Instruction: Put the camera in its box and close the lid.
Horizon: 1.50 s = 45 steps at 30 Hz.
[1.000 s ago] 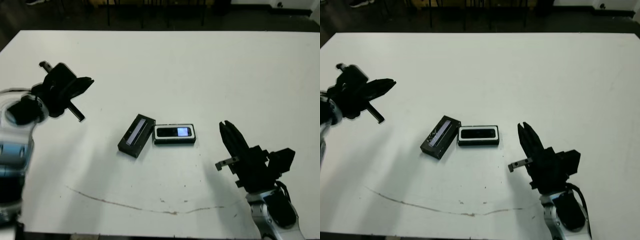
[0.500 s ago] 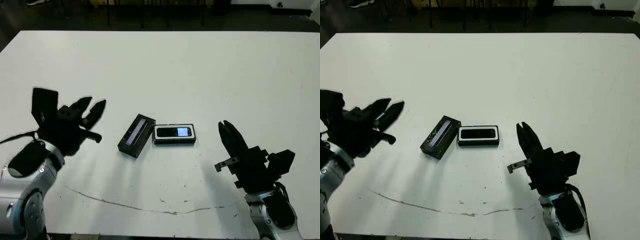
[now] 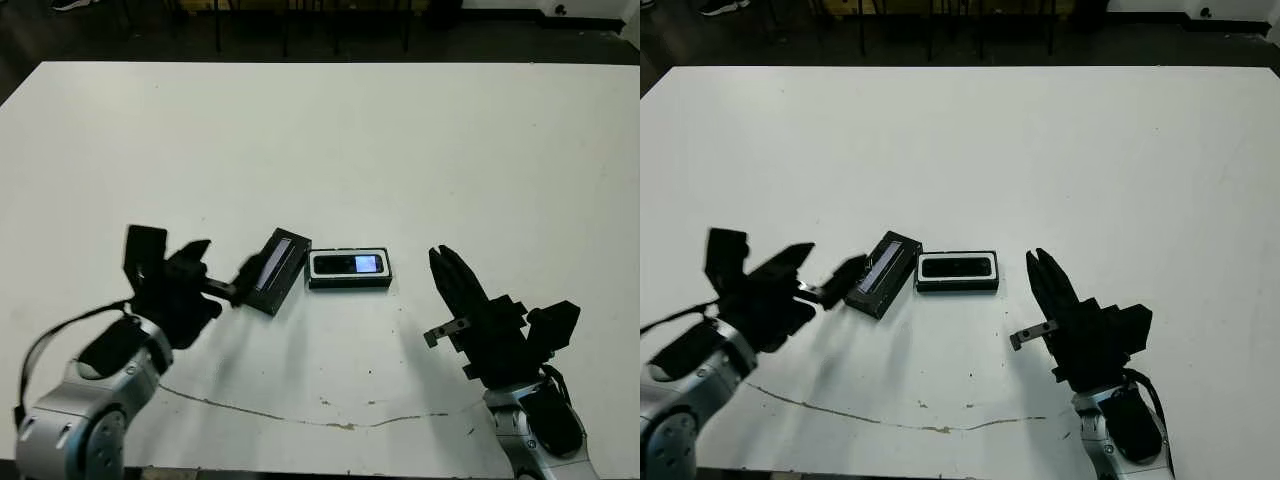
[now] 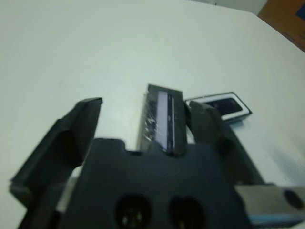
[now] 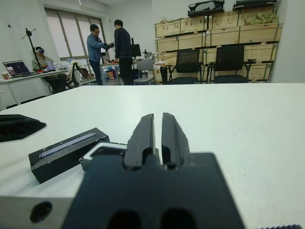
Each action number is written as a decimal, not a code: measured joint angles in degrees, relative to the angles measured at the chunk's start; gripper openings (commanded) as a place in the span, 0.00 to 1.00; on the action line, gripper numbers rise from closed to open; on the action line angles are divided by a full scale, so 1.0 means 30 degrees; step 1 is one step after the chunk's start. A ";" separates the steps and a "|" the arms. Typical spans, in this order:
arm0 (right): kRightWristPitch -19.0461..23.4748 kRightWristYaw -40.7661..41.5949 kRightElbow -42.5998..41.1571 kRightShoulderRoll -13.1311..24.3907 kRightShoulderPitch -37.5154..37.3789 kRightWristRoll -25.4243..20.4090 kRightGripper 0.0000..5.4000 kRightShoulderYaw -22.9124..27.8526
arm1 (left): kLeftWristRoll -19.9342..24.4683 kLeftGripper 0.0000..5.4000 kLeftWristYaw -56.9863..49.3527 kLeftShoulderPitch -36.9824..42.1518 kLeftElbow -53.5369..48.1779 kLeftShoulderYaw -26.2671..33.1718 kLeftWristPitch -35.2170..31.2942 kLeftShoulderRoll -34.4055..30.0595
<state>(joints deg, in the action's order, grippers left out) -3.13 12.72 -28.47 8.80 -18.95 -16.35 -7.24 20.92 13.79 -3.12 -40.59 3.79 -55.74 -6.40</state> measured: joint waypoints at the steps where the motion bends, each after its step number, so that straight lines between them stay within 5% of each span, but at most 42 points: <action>1: -0.0013 0.0012 0.0010 -0.0007 0.0000 -0.0001 0.00 -0.0019 | -0.0056 1.00 0.0007 0.0000 0.0200 -0.0295 0.0224 -0.0151; 17: 0.0427 -0.0525 -0.0463 -0.0019 -0.0039 0.0202 0.00 -0.0200 | -0.0049 1.00 0.0136 -0.0336 0.1094 -0.2041 0.1766 -0.1008; 45: 0.0479 -0.0653 -0.0616 -0.0081 -0.0106 0.0328 0.00 -0.0366 | -0.2080 1.00 -0.0334 -0.0662 0.2904 -0.4370 0.2975 -0.2213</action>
<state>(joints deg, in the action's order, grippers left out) -1.69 10.77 -30.31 8.55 -19.27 -15.37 -8.34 14.68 12.78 -5.11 -31.87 -9.32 -46.81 -13.04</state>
